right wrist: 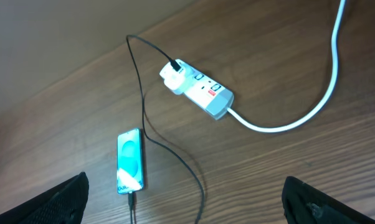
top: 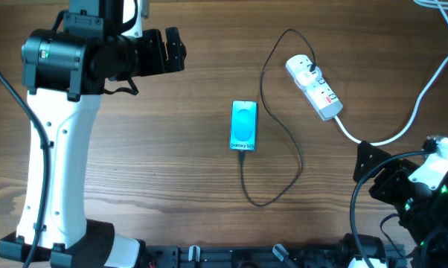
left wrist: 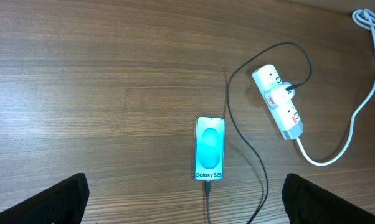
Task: Plug charger to phone and switch on socket
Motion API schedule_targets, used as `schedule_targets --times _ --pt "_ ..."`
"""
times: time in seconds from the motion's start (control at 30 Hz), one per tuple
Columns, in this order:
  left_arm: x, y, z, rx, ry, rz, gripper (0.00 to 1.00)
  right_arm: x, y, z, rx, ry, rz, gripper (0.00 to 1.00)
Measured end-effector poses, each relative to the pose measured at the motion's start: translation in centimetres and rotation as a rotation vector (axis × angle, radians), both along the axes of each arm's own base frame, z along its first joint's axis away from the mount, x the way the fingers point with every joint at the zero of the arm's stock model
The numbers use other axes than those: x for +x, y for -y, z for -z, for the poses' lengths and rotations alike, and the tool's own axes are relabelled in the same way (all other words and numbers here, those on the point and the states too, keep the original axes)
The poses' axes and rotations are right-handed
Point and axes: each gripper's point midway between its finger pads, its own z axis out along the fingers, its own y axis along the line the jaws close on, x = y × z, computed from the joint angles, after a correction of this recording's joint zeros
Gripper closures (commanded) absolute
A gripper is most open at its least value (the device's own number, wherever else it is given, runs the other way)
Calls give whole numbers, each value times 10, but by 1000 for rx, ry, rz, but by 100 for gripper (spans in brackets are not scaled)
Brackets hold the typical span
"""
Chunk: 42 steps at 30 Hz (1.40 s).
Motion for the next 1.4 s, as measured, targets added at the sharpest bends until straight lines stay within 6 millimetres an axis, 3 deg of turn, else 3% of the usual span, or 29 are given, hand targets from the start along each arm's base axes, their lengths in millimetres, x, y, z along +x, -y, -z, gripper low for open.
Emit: schedule_targets --times 0.2,0.33,0.5,0.77,1.07,1.4 --pt "0 0 0 0 0 0 0 21 0 1 -115 96 -84 0" --pt "0 0 0 2 0 -1 0 40 -14 28 -205 256 -226 0" --pt "0 -1 0 4 -1 -2 0 47 -37 58 -278 493 -348 0" --pt "0 -1 0 6 0 -4 0 52 -60 81 -349 702 -438 0" --pt "0 -1 0 6 0 -4 0 62 -39 113 -336 658 -301 0" --pt "0 -1 0 6 0 -4 0 65 -14 117 -369 620 -172 0"
